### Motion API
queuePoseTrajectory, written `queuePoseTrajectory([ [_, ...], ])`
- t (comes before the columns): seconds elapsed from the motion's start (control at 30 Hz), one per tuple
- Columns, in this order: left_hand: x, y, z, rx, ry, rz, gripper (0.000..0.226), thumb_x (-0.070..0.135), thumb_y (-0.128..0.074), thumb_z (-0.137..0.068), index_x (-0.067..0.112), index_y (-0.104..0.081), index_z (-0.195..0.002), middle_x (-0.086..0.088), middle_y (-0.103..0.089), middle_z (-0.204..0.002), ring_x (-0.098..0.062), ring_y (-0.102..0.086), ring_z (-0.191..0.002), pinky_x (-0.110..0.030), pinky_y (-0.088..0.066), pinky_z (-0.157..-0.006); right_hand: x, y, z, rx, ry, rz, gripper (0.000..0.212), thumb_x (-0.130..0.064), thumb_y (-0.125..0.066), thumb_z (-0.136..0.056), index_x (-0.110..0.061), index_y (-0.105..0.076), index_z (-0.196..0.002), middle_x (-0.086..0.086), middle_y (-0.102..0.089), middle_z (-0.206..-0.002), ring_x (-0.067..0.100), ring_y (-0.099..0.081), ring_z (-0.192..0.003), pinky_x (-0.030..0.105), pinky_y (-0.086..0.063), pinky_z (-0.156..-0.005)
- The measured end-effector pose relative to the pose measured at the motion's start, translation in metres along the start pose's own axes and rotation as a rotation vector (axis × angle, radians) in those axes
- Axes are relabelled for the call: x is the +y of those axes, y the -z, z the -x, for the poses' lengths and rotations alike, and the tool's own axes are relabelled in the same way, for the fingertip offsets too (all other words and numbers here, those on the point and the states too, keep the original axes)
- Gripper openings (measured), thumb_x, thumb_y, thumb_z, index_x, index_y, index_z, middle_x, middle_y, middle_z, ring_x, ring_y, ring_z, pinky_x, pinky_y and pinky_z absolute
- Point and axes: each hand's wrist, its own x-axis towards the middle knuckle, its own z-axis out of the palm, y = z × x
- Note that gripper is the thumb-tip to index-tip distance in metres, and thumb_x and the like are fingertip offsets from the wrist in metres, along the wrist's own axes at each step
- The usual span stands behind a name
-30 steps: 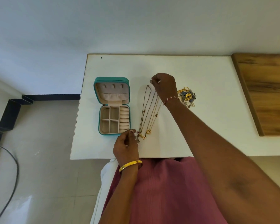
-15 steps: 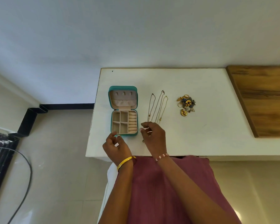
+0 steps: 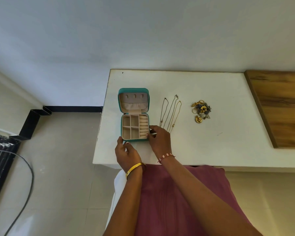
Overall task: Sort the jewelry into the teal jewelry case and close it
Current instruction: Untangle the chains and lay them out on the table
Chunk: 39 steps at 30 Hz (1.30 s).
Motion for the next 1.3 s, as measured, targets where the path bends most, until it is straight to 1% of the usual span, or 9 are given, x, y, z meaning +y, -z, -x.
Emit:
queuePoseTrajectory([
  [0.13, 0.001, -0.002, 0.002, -0.029, -0.016, -0.015, 0.035, 0.013, -0.04, -0.095, 0.012, -0.048, -0.129, -0.01, -0.049, -0.136, -0.027, -0.046, -0.124, -0.036, -0.036, -0.104, -0.003, 0.007, -0.01, -0.004, 0.004, 0.005, 0.031, -0.002, -0.057, -0.087, -0.003, -0.059, -0.118, 0.014, -0.064, -0.117, 0.024, -0.059, -0.106, 0.013, -0.036, -0.083],
  [0.3, 0.002, -0.003, 0.004, -0.033, -0.001, 0.004, 0.035, 0.013, -0.04, -0.094, 0.012, -0.046, -0.129, -0.01, -0.048, -0.136, -0.027, -0.046, -0.125, -0.035, -0.036, -0.104, -0.001, 0.009, -0.012, -0.005, -0.015, 0.002, 0.032, -0.005, -0.057, -0.087, -0.003, -0.058, -0.12, 0.014, -0.063, -0.119, 0.023, -0.059, -0.107, 0.013, -0.037, -0.083],
  [0.43, 0.003, -0.002, 0.01, -0.056, -0.031, 0.006, 0.036, 0.007, -0.046, -0.091, 0.012, -0.047, -0.127, -0.012, -0.048, -0.133, -0.027, -0.05, -0.119, -0.034, -0.04, -0.098, 0.003, 0.022, -0.004, 0.103, -0.057, -0.098, 0.029, -0.009, -0.06, -0.086, -0.002, -0.061, -0.115, 0.012, -0.066, -0.103, 0.014, -0.059, -0.084, -0.004, -0.035, -0.066],
  [0.63, -0.002, -0.01, 0.027, -0.156, -0.03, 0.083, 0.019, 0.011, -0.048, -0.091, 0.024, -0.057, -0.102, -0.01, -0.061, -0.114, -0.026, -0.057, -0.106, -0.047, -0.047, -0.096, 0.033, 0.055, 0.019, 0.185, -0.095, -0.182, 0.016, -0.008, -0.06, -0.085, -0.006, -0.068, -0.099, 0.014, -0.071, -0.09, 0.02, -0.064, -0.078, 0.028, -0.051, -0.078],
  [0.87, 0.001, -0.049, 0.067, -0.386, -0.054, 0.065, 0.027, 0.004, -0.046, -0.086, 0.026, -0.06, -0.08, -0.002, -0.063, -0.084, -0.023, -0.061, -0.087, -0.046, -0.05, -0.089, 0.08, 0.098, 0.021, 0.331, -0.212, -0.208, 0.014, -0.007, -0.06, -0.085, -0.005, -0.069, -0.095, 0.015, -0.07, -0.087, 0.025, -0.065, -0.081, 0.015, -0.044, -0.068],
  [1.0, -0.008, -0.067, 0.083, -0.51, -0.053, 0.002, 0.023, 0.004, -0.045, -0.087, 0.02, -0.062, -0.084, 0.001, -0.062, -0.074, -0.018, -0.06, -0.078, -0.043, -0.052, -0.087, 0.093, 0.11, 0.006, 0.383, -0.203, -0.16, 0.015, -0.007, -0.059, -0.085, -0.005, -0.069, -0.097, 0.014, -0.07, -0.092, 0.024, -0.064, -0.087, 0.019, -0.041, -0.077],
  [1.13, -0.024, -0.07, 0.085, -0.583, -0.073, -0.05, 0.022, 0.004, -0.045, -0.088, 0.017, -0.063, -0.087, -0.002, -0.063, -0.073, -0.017, -0.06, -0.071, -0.035, -0.054, -0.08, 0.102, 0.106, -0.004, 0.403, -0.141, -0.043, 0.018, -0.006, -0.057, -0.087, -0.003, -0.066, -0.102, 0.015, -0.064, -0.102, 0.023, -0.06, -0.09, 0.009, -0.034, -0.074],
  [1.23, -0.023, -0.072, 0.077, -0.578, -0.043, -0.004, 0.019, 0.003, -0.046, -0.089, 0.014, -0.062, -0.087, -0.004, -0.062, -0.071, -0.017, -0.059, -0.067, -0.017, -0.053, -0.061, 0.101, 0.099, -0.012, 0.391, -0.081, 0.018, 0.023, -0.005, -0.056, -0.087, -0.004, -0.063, -0.109, 0.016, -0.058, -0.109, 0.027, -0.057, -0.099, 0.024, -0.044, -0.085],
  [1.3, -0.023, -0.073, 0.073, -0.576, -0.014, 0.039, 0.018, 0.003, -0.046, -0.09, 0.012, -0.062, -0.087, -0.005, -0.061, -0.069, -0.017, -0.058, -0.063, -0.014, -0.052, -0.055, 0.1, 0.098, -0.018, 0.385, -0.036, 0.076, 0.029, -0.004, -0.055, -0.087, -0.005, -0.059, -0.116, 0.016, -0.054, -0.116, 0.028, -0.053, -0.107, 0.033, -0.045, -0.094],
])
